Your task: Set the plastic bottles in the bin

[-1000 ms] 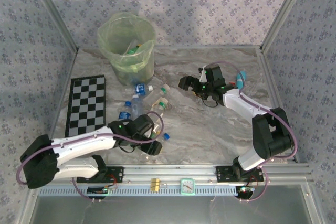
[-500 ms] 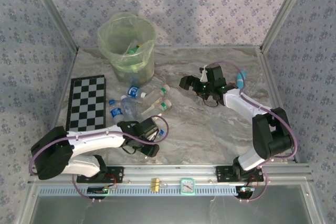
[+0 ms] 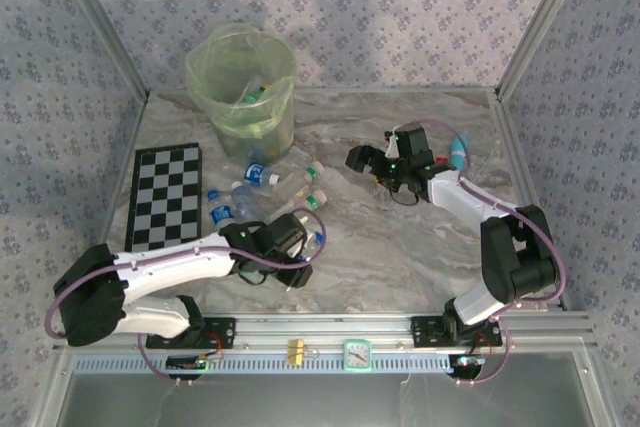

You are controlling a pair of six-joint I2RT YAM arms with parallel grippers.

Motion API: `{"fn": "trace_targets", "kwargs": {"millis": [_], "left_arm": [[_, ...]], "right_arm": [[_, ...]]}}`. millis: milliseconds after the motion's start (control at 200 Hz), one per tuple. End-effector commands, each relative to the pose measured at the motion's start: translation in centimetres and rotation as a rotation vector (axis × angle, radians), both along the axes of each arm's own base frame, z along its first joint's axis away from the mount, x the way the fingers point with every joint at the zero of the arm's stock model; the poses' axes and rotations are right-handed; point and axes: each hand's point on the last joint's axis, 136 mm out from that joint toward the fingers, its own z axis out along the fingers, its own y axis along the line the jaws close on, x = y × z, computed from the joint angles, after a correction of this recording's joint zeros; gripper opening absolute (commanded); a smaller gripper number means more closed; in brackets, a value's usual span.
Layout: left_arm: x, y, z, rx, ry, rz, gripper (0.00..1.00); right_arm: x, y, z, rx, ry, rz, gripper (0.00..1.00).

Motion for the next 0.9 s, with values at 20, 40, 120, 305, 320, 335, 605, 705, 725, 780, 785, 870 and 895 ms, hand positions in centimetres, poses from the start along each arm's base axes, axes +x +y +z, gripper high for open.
{"fn": "trace_targets", "kwargs": {"millis": [20, 40, 120, 305, 320, 335, 605, 705, 725, 780, 785, 870, 895], "left_arm": [[2.4, -2.5, 4.7, -0.103, -0.126, -0.012, 0.47], [2.9, -2.7, 5.1, -0.113, -0.140, -0.007, 0.47], [5.0, -3.7, 7.2, -0.168, -0.196, 0.030, 0.47], [10.9, -5.0, 13.6, -0.303, -0.414, 0.086, 0.47], [11.5, -5.0, 14.1, -0.309, -0.435, 0.091, 0.47], [12.0, -5.1, 14.8, -0.318, -0.457, 0.096, 0.47], [19.5, -5.3, 26.2, -0.427, -0.755, 0.094, 0.47], [21.6, -4.4, 29.7, -0.390, -0.841, 0.079, 0.47], [22.0, -4.2, 30.3, -0.381, -0.853, 0.082, 0.47], [23.3, -3.2, 31.5, -0.349, -0.881, 0.095, 0.47], [23.4, -3.1, 31.7, -0.348, -0.885, 0.099, 0.47], [25.4, -1.0, 33.5, -0.309, -0.917, 0.144, 0.47], [25.9, -0.3, 33.9, -0.296, -0.921, 0.161, 0.46]], "right_arm": [[0.1, -0.8, 0.2, 0.030, 0.002, -0.034, 1.00], [0.2, -0.9, 0.3, 0.031, 0.000, -0.036, 1.00], [0.1, -1.4, 0.3, 0.028, -0.001, -0.048, 1.00], [0.0, -2.1, 0.7, 0.025, -0.010, -0.067, 1.00], [0.0, -2.1, 0.7, 0.026, -0.013, -0.068, 1.00], [0.0, -2.2, 0.7, 0.027, -0.010, -0.069, 1.00], [-0.1, -1.8, 0.8, 0.052, -0.017, -0.065, 1.00], [-0.2, -1.6, 0.6, 0.053, -0.016, -0.061, 1.00], [-0.2, -1.5, 0.6, 0.053, -0.015, -0.060, 1.00], [-0.2, -1.6, 0.4, 0.053, -0.013, -0.061, 1.00], [-0.2, -1.6, 0.4, 0.053, -0.014, -0.062, 1.00], [-0.3, -1.5, 0.3, 0.050, -0.015, -0.060, 1.00], [-0.3, -1.6, 0.3, 0.049, -0.016, -0.062, 1.00]]}}
